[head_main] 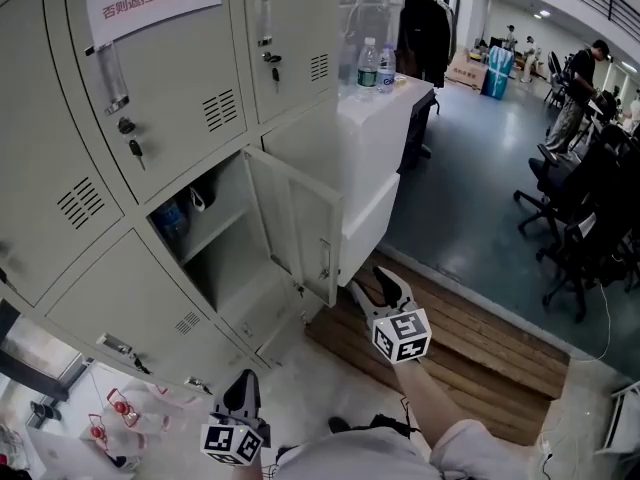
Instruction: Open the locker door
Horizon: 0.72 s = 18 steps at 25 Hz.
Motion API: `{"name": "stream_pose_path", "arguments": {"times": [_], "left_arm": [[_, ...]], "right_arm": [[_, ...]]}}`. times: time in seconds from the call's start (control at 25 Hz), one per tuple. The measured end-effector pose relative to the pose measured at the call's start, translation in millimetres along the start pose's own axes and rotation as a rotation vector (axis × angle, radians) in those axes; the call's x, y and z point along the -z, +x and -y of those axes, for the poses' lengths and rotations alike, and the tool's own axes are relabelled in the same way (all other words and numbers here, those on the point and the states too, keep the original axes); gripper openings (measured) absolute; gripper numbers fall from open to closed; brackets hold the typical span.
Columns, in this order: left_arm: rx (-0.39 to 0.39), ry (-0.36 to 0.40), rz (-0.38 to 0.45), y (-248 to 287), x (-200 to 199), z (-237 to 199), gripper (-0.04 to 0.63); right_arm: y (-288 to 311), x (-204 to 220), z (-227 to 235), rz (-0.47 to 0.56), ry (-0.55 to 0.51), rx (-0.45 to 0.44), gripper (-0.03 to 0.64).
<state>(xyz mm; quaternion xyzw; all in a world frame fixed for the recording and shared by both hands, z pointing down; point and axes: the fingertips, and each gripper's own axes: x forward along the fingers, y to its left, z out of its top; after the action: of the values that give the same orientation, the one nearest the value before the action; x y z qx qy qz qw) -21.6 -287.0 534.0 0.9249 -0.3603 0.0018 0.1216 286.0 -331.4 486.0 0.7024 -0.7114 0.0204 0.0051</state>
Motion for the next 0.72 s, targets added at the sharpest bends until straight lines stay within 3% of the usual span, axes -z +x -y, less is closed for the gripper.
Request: {"name": "stream_pose_path", "arguments": {"times": [0.28, 0.72], "left_arm": [[0.024, 0.023, 0.003, 10, -9, 3, 0.005], [0.021, 0.071, 0.01, 0, -16, 1, 0.005]], "right_arm": [[-28, 0, -3, 0.022, -0.021, 0.025, 0.032], [-49, 0, -27, 0.034, -0.006, 0.024, 0.015]]}}
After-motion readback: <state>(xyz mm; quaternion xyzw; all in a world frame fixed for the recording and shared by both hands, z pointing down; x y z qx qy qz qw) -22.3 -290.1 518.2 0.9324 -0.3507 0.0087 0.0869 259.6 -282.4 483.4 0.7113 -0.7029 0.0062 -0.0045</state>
